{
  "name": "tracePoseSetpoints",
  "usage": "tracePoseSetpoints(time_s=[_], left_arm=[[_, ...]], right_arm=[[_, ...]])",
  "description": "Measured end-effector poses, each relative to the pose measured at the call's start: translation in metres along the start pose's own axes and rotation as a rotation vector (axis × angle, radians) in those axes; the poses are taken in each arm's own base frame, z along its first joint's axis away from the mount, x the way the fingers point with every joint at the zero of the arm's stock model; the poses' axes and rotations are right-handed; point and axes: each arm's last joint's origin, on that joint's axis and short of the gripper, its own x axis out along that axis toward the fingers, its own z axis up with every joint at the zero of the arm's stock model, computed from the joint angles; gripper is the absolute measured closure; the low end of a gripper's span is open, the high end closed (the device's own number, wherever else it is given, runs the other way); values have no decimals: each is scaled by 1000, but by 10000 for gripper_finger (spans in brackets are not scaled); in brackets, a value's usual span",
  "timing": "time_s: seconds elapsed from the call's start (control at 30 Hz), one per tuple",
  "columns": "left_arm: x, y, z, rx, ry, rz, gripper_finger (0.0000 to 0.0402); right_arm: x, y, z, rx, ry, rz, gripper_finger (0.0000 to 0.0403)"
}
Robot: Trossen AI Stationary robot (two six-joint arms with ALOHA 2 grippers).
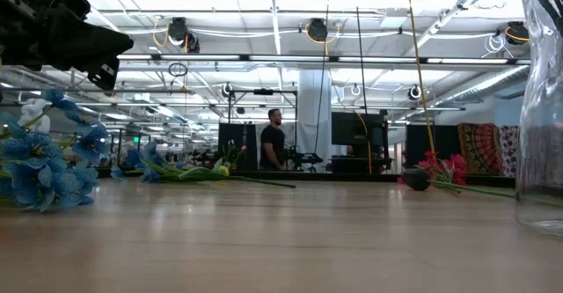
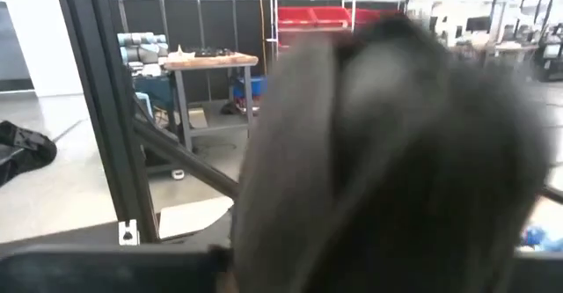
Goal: Sort flowers into vase by color
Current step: Put the bottom black tulip into the yellow vase
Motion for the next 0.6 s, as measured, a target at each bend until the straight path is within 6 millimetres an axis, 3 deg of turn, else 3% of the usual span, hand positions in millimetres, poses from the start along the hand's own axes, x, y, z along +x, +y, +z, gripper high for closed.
tracePoseSetpoints(time_s=[0.17,0.33,0.5,0.6], left_arm=[[0,0,0,0,-1,0,366],[0,0,0,0,0,0,366],[0,0,0,0,1,0,366],[0,0,0,0,0,0,366]], right_arm=[[-6,2,11,-11,-21,6,286],[-5,2,8,34,-2,13,276],[-1,0,1,48,55,63,231],[0,2,2,97,72,192,195]])
